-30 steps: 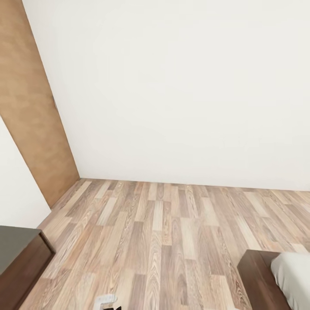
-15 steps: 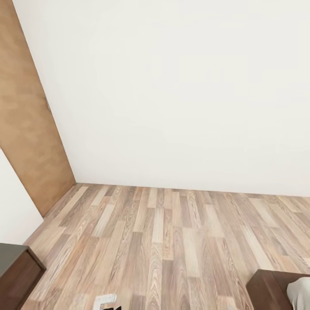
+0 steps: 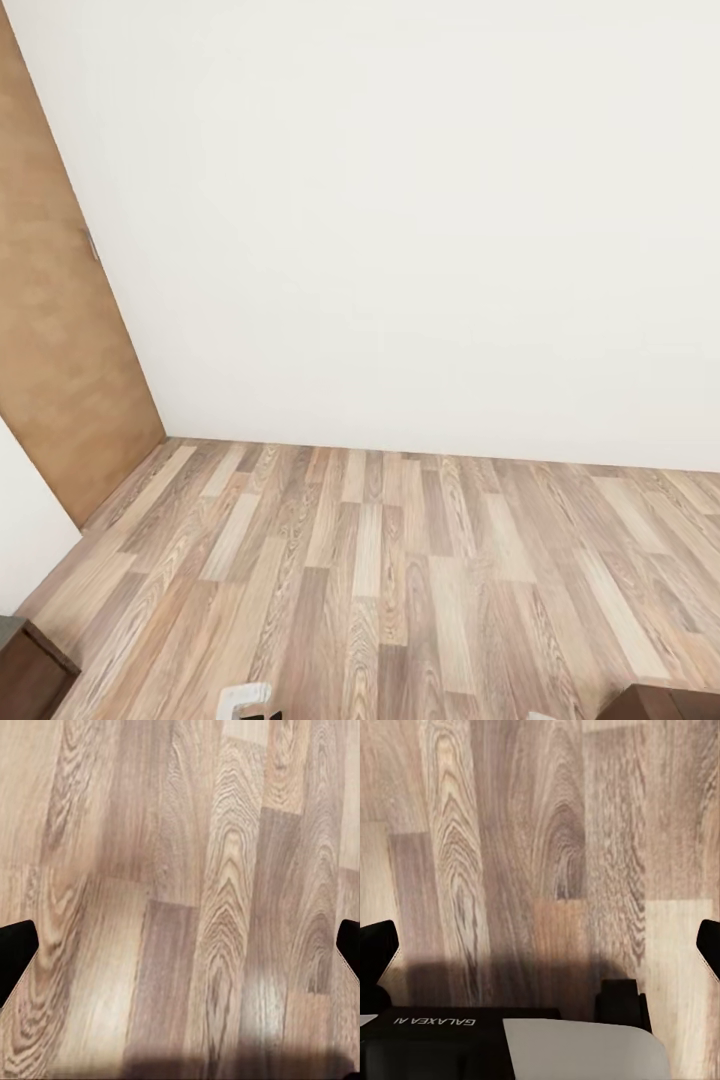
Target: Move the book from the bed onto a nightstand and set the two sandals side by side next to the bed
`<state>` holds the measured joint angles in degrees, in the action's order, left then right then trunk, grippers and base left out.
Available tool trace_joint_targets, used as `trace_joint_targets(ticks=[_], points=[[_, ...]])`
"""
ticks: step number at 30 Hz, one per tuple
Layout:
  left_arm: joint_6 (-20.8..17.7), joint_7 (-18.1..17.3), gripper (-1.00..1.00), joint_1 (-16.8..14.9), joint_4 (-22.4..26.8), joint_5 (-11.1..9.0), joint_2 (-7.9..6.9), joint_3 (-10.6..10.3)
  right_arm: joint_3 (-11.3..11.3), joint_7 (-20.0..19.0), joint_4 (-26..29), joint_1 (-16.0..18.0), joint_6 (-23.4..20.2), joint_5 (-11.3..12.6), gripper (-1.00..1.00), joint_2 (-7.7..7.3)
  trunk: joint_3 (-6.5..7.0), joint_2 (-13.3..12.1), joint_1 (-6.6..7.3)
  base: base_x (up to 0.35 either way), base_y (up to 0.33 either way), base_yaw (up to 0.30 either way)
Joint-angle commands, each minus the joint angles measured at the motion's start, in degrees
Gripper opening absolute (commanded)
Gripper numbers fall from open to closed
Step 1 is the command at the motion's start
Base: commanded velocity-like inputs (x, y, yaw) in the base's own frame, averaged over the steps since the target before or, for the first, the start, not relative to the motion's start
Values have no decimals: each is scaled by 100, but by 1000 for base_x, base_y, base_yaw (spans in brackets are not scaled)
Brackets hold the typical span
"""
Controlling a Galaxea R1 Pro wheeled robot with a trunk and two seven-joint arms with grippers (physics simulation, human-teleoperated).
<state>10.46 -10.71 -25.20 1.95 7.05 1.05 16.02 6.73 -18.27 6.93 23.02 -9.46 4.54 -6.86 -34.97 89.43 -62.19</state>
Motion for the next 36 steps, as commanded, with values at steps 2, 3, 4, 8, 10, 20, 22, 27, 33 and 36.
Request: trace_joint_targets(ticks=[2,3,4,8,10,20,22,27,33,36], points=[[18,-10,100,-3,-2,60,0,50,30,-18,10,1,-48,47,100,0,-5,2,-3,332,0,0],[18,-10,100,-3,-2,60,0,52,30,-18,10,1,-48,47,100,0,-5,2,-3,332,0,0],[18,-10,100,-3,-2,60,0,51,30,-18,10,1,-48,47,100,0,-5,2,-3,332,0,0],[18,-10,100,-3,-2,60,0,50,30,-21,10,1,-47,47,100,-2,-5,2,-3,332,0,0],[18,-10,100,-3,-2,60,0,55,30,-23,10,1,-47,47,100,-1,-5,2,-3,332,0,0],[17,-10,100,-3,-2,60,-6,64,30,-22,10,1,-47,47,100,0,-5,2,-3,332,0,0],[15,-10,100,-3,-2,60,-8,66,30,-20,10,1,-47,47,100,-1,-5,2,-3,332,0,0],[10,-10,100,-3,-2,60,-8,67,30,-19,10,1,-47,47,100,-1,-5,2,-3,293,0,0],[12,-10,100,-3,-2,60,-8,67,30,-18,10,1,-50,47,100,0,-6,2,-3,60,0,-6],[11,-10,100,-3,-2,60,-9,64,30,-18,10,1,-48,43,100,0,-13,2,-3,8,0,-137]])
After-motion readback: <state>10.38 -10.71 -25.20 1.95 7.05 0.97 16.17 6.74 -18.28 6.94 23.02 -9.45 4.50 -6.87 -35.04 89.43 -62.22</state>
